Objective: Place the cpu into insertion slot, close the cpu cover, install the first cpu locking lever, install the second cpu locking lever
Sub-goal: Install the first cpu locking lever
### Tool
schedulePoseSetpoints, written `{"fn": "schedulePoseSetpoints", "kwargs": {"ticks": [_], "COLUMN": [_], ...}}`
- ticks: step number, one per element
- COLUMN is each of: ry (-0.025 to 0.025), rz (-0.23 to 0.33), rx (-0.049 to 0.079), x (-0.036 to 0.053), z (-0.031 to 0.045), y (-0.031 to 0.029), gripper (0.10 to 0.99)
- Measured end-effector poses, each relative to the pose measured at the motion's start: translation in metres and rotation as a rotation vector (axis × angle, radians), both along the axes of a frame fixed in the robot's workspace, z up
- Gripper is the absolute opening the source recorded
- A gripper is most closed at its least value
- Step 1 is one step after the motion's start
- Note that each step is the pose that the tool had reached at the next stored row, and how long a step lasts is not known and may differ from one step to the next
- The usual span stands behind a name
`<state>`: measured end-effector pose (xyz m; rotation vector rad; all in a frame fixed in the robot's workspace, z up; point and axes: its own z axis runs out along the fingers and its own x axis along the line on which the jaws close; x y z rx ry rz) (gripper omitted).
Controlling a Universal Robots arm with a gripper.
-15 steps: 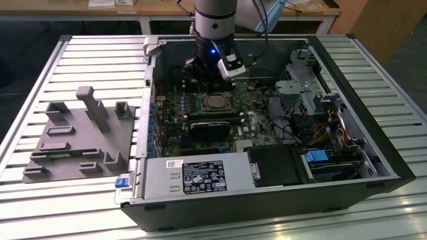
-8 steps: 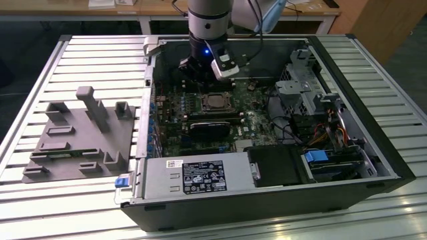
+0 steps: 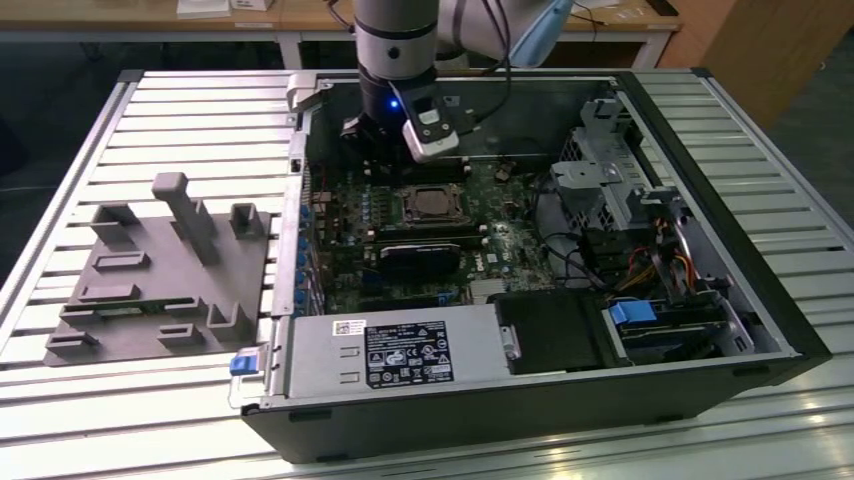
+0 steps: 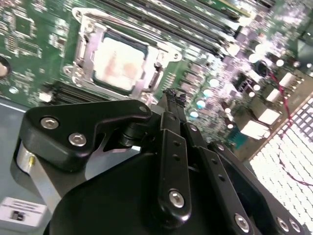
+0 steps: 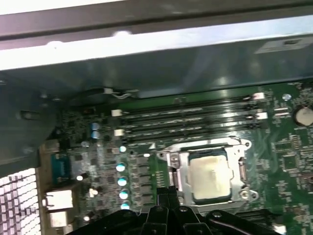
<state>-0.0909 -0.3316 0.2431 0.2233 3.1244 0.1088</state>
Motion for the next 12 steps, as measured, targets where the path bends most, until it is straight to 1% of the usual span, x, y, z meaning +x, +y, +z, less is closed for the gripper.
{"fn": "schedulePoseSetpoints", "kwargs": {"ticks": [2,3,6,10,12], "ry": [-0.0002,-0.0002,-0.0001,-0.0002,-0.0001], "rz": [0.0,0.0,0.0,0.0,0.0], "rx": [0.009,0.016,0.048,0.08,0.1], "x": [-0.0056,-0.0079,-0.0114,-0.0141,-0.0155], "z": [0.0,0.0,0.0,0.0016,0.0026], "y": [-0.0002,-0.0002,-0.0003,-0.0005,-0.0005], "gripper": [0.102,0.102,0.102,0.102,0.102]}}
